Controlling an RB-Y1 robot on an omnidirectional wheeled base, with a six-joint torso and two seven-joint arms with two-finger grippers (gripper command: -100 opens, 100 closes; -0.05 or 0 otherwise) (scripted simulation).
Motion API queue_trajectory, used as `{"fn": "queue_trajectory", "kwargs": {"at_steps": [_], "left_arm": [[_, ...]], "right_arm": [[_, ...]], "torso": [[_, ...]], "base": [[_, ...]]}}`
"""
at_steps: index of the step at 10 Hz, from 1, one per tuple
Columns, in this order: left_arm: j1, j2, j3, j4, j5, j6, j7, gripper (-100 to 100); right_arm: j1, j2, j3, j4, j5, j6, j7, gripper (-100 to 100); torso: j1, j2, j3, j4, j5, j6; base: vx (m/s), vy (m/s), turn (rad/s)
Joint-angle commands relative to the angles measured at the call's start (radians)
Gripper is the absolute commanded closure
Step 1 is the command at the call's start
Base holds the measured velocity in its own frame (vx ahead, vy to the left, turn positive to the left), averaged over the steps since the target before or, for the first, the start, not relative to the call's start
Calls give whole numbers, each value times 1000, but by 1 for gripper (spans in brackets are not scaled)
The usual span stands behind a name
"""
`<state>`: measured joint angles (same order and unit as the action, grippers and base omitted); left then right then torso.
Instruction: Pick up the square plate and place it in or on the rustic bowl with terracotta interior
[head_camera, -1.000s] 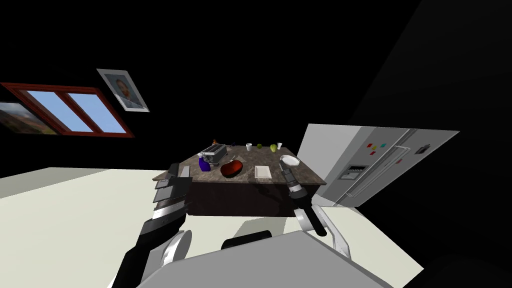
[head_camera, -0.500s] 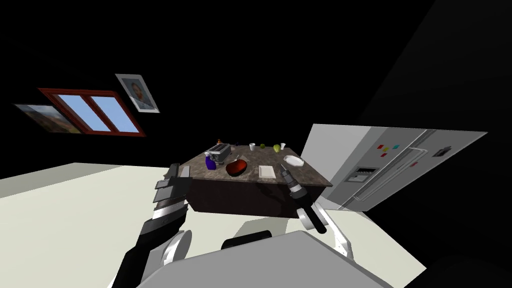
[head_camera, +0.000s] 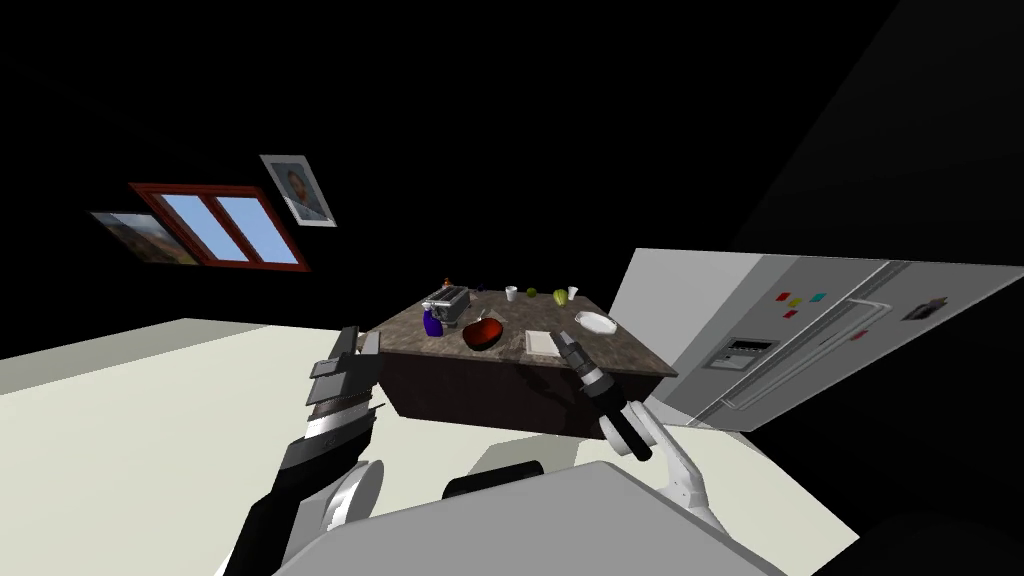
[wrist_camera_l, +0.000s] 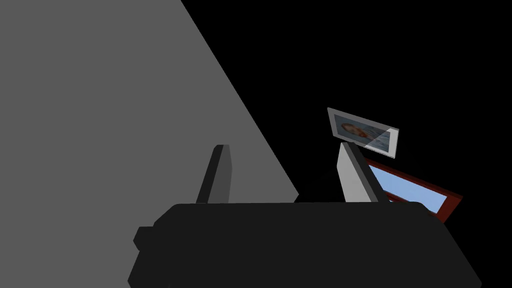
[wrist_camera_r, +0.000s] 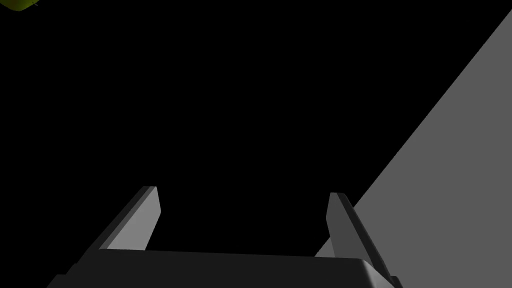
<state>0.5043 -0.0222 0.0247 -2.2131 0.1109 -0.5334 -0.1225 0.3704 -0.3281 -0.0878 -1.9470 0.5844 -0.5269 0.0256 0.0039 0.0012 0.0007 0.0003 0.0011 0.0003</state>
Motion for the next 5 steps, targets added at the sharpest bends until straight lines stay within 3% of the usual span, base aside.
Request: {"fn": "queue_trajectory", "kwargs": {"at_steps": [1,4,5], "left_arm": [[0,0,0,0,0,0,0,0],[0,0,0,0,0,0,0,0],[0,0,0,0,0,0,0,0]], "right_arm": [[-9,-25,-16,32,50,-11,21,-100],[-19,-47,-30,63,141,-21,40,-100],[-30,-70,-44,96,171,-30,59,-100]], "torso": [[0,0,0,0,0,0],[0,0,0,0,0,0],[0,0,0,0,0,0]], "base": [[-15,82,103],[-11,65,60],[-2,81,85]]}}
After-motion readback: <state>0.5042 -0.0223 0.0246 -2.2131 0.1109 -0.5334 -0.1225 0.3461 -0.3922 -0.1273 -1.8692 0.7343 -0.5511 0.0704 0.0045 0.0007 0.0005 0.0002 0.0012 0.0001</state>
